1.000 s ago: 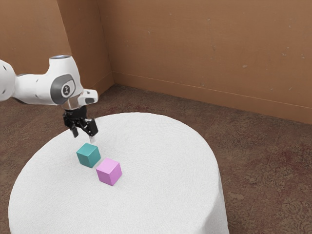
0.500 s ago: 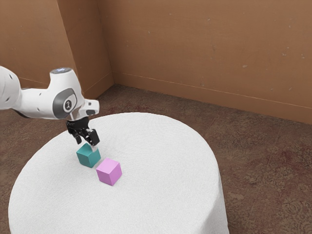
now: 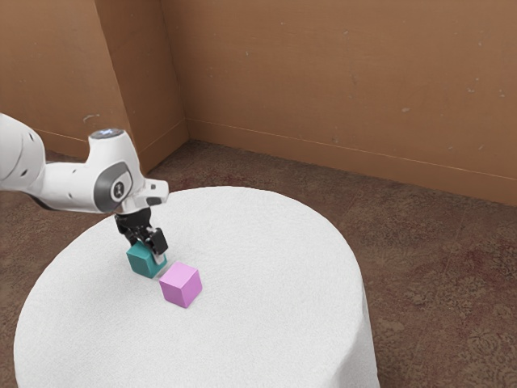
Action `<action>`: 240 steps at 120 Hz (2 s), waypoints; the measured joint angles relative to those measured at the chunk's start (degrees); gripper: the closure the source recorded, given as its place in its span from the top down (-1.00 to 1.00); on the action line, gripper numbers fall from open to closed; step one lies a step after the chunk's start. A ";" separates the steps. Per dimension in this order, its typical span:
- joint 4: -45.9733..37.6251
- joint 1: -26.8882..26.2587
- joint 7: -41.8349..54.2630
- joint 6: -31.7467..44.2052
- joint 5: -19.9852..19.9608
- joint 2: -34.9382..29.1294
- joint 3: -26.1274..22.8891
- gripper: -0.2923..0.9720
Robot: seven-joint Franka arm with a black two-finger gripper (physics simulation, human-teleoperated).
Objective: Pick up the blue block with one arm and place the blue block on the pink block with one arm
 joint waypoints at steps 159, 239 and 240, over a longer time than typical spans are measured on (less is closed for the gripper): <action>-7.88 -2.89 -1.63 0.49 0.49 -15.03 -2.11 0.04; -11.04 -4.00 -17.73 2.52 3.66 -16.35 -7.41 0.05; -11.05 -4.05 -17.96 2.51 3.64 -16.38 -7.41 0.05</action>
